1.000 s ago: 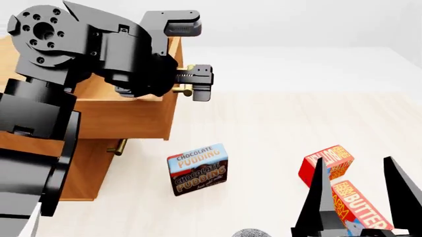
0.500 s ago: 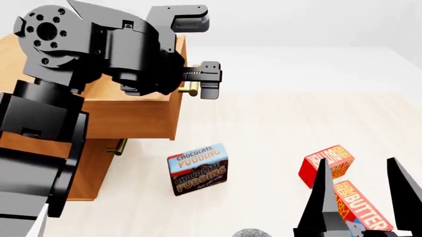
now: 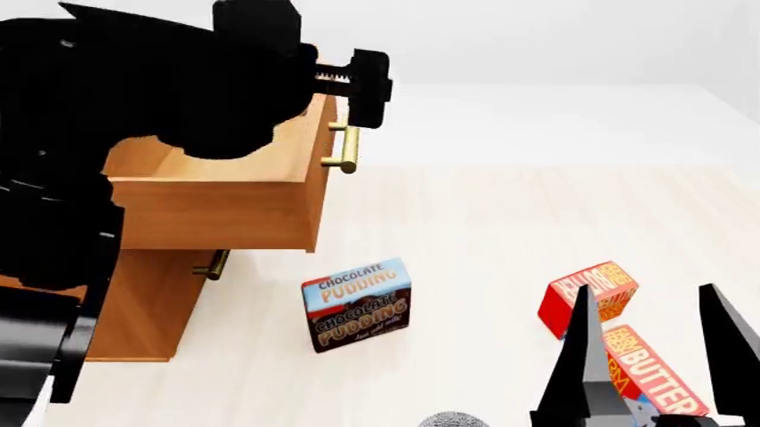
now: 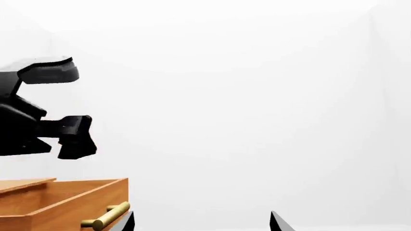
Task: Put the bowl in the top drawer of the cabinet.
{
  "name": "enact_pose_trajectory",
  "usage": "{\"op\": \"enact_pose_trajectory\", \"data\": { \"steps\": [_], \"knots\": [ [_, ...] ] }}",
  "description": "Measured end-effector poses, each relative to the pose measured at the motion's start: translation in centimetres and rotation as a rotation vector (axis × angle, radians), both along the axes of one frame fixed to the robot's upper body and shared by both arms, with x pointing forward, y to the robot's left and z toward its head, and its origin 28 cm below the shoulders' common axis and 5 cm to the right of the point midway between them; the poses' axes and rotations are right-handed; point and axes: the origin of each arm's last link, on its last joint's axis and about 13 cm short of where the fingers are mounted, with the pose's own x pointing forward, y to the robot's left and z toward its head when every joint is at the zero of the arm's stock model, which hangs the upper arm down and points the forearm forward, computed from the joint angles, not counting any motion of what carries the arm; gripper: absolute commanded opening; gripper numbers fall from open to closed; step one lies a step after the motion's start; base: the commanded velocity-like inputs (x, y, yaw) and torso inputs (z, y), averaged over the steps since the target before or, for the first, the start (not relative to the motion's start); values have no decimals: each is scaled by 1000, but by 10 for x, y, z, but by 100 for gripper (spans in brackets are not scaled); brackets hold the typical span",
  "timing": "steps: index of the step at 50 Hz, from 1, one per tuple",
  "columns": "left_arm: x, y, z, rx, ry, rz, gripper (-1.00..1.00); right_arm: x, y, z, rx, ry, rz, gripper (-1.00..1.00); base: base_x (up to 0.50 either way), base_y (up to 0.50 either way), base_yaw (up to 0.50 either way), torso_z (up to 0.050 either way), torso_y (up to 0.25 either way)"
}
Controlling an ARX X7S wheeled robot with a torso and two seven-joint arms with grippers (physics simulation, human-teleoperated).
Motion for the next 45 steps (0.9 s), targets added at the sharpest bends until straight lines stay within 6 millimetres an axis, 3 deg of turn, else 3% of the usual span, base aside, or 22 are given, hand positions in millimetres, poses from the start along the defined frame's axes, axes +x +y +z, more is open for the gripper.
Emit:
{"op": "enact_pose_trajectory", "data": {
  "steps": [6, 14, 32, 45],
  "knots": [
    [-16, 5, 0, 39, -192, 2, 100, 0, 0, 1, -1, -1, -2, 100, 0, 0, 0, 0, 0],
    [-46, 12, -13, 94, -298, -33, 100, 1, -3, 5, -7, -4, -11, 100, 0, 0, 0, 0, 0],
    [-135, 33, -72, 125, -368, -180, 100, 0, -11, 17, -51, -27, -50, 100, 0, 0, 0, 0, 0],
    [-177, 40, -106, 142, -328, -281, 100, -4, -13, 24, -64, -48, -62, 100, 0, 0, 0, 0, 0]
  ]
}}
